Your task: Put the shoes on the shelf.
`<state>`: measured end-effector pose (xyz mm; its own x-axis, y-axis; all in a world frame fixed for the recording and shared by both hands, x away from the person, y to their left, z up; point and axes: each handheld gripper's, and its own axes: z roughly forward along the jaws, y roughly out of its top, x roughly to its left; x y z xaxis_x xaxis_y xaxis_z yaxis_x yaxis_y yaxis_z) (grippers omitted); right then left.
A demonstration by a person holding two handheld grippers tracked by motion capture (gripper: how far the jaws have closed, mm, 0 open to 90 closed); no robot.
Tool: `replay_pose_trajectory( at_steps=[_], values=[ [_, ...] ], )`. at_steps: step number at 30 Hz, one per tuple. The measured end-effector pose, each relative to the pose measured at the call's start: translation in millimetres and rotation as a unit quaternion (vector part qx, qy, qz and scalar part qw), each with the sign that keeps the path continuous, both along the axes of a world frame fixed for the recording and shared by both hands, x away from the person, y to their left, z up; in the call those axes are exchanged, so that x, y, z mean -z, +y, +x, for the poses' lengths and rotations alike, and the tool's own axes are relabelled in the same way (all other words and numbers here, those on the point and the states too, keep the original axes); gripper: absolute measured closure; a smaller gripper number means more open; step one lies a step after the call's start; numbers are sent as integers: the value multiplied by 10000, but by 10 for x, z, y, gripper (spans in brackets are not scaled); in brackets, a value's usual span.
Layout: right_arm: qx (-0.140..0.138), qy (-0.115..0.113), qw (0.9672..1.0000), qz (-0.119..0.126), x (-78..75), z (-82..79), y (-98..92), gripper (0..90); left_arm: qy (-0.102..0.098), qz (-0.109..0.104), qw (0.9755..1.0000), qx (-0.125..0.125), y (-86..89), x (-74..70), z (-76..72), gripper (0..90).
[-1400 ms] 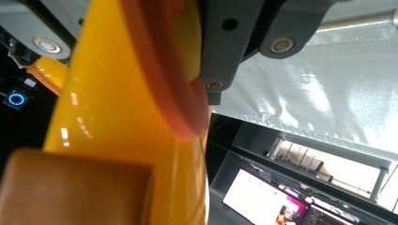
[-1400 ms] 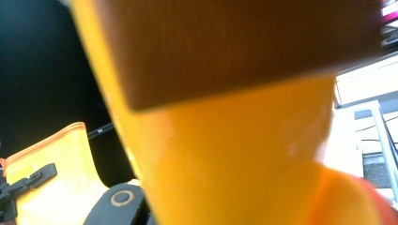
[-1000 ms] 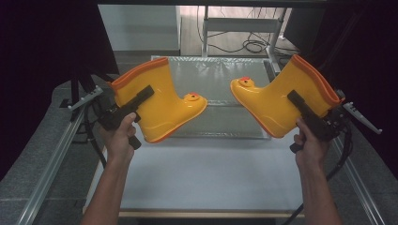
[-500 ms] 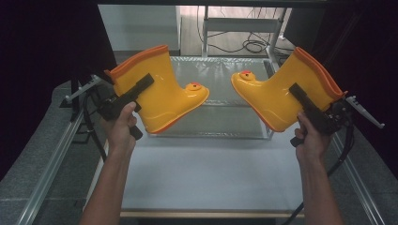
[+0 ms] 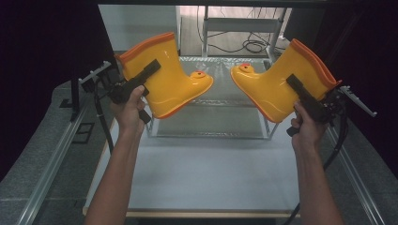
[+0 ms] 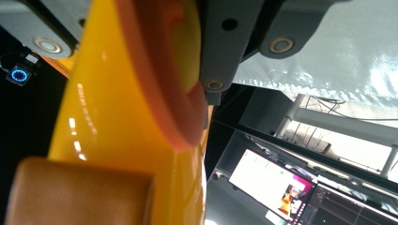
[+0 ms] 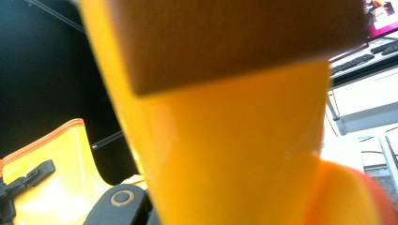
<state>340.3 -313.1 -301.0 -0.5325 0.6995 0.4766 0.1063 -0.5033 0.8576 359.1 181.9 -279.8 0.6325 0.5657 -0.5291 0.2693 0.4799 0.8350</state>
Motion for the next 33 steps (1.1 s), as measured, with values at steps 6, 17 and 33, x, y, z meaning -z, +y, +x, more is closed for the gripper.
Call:
replay_pose_trajectory(
  at_steps=[6, 17, 33],
  values=[
    [37, 37, 10000, -24, 27, 33, -2, 864, 46, -1, 10000, -25, -27, 28, 71, 858],
    [149, 181, 9997, 15, 22, 273, 46, 864, 86, -40, 9998, -151, -78, -31, 335, 858],
    [284, 241, 9991, -188, -91, 645, 261, 863, 98, 180, 9992, -353, -232, -46, 692, 858]
  ],
)
